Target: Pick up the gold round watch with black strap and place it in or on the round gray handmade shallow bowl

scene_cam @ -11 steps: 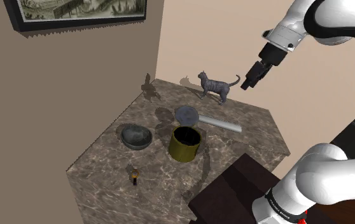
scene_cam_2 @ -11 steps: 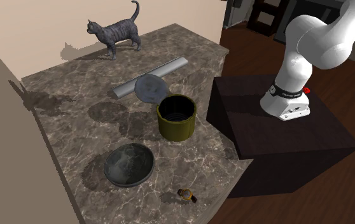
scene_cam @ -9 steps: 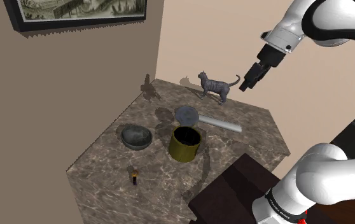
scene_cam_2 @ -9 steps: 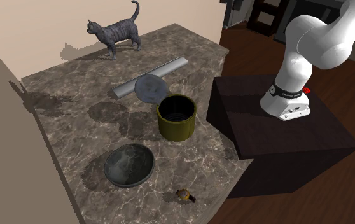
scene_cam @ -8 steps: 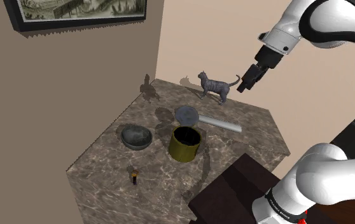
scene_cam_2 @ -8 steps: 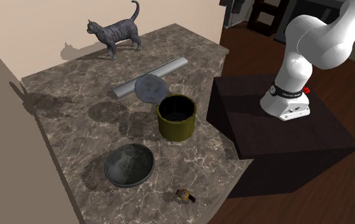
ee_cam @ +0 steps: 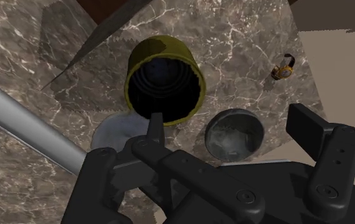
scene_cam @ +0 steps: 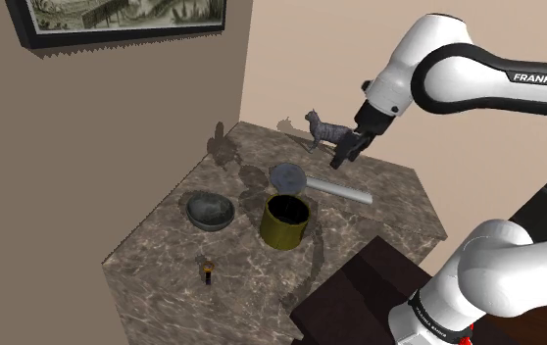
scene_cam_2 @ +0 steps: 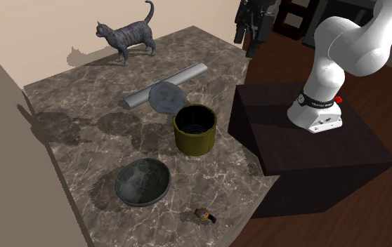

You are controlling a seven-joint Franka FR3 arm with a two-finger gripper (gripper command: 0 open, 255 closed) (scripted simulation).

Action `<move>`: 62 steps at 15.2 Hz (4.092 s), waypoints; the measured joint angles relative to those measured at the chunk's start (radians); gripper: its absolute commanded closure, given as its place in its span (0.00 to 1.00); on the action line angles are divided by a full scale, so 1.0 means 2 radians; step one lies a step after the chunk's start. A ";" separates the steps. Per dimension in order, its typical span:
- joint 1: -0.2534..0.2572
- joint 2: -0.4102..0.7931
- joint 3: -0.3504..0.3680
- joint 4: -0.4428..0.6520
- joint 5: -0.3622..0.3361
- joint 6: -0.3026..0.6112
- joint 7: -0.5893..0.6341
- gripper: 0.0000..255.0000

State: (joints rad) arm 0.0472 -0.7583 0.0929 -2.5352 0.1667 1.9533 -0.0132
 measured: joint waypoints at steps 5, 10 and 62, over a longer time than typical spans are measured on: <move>0.013 0.046 0.046 -0.027 0.016 0.080 0.036 0.00; 0.021 0.119 0.096 -0.036 0.023 0.166 0.079 0.00; 0.144 0.695 0.095 0.248 -0.427 0.395 0.557 1.00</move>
State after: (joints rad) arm 0.3351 0.6326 0.2821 -2.0383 -0.6872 2.7433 1.1014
